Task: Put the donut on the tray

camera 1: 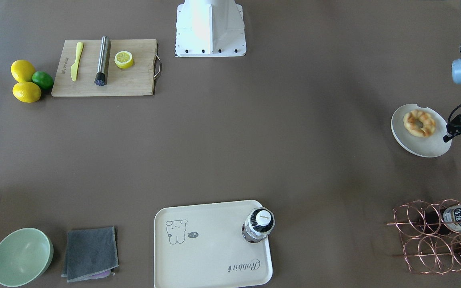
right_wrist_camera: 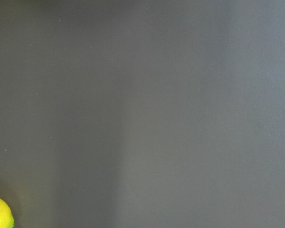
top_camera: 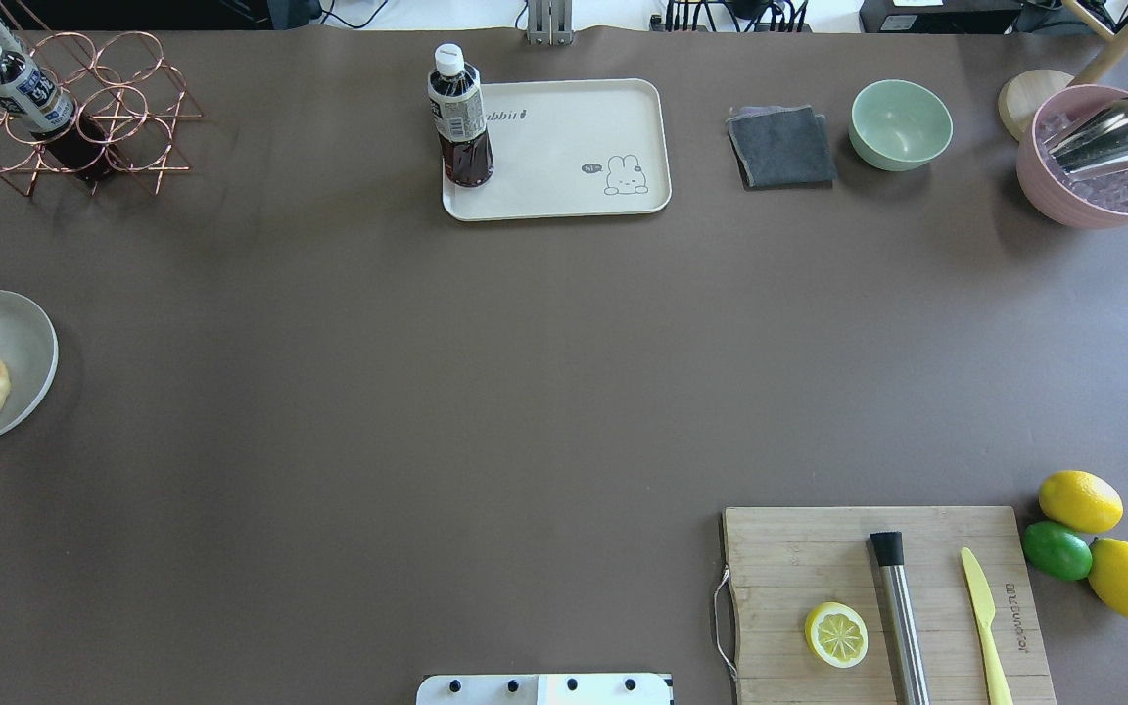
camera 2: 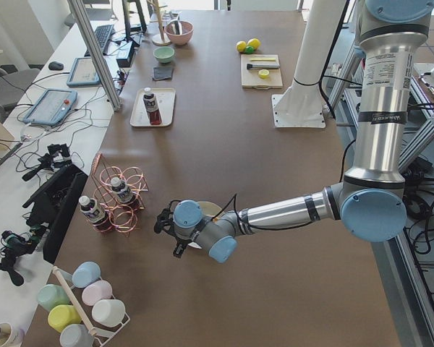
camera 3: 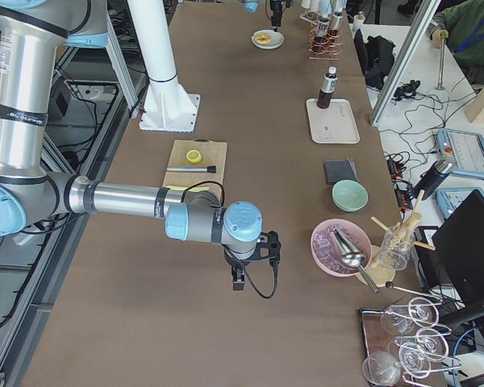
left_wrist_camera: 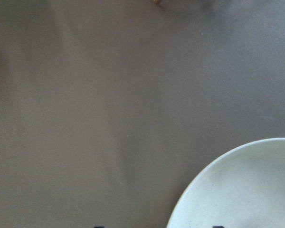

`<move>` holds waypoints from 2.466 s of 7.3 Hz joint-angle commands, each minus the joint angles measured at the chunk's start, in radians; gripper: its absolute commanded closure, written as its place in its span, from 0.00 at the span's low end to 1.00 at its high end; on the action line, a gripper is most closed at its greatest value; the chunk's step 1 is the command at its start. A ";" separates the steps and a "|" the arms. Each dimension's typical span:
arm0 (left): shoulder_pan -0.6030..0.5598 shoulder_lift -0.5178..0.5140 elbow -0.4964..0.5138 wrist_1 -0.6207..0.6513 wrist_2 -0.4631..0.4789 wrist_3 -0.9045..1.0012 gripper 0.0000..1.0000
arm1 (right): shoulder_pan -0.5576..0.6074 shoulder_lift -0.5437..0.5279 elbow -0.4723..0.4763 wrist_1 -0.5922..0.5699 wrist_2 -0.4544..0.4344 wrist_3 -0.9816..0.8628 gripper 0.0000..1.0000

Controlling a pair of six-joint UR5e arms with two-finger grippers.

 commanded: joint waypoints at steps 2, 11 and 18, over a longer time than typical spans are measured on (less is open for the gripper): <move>0.047 0.040 0.019 -0.074 0.000 0.005 0.49 | -0.003 0.000 0.001 0.000 0.004 0.000 0.00; 0.045 0.051 -0.049 -0.086 -0.043 -0.062 1.00 | -0.003 0.000 0.027 0.000 0.008 0.000 0.00; 0.195 -0.122 -0.275 -0.048 -0.091 -0.678 1.00 | -0.205 0.128 0.050 0.003 0.073 0.070 0.00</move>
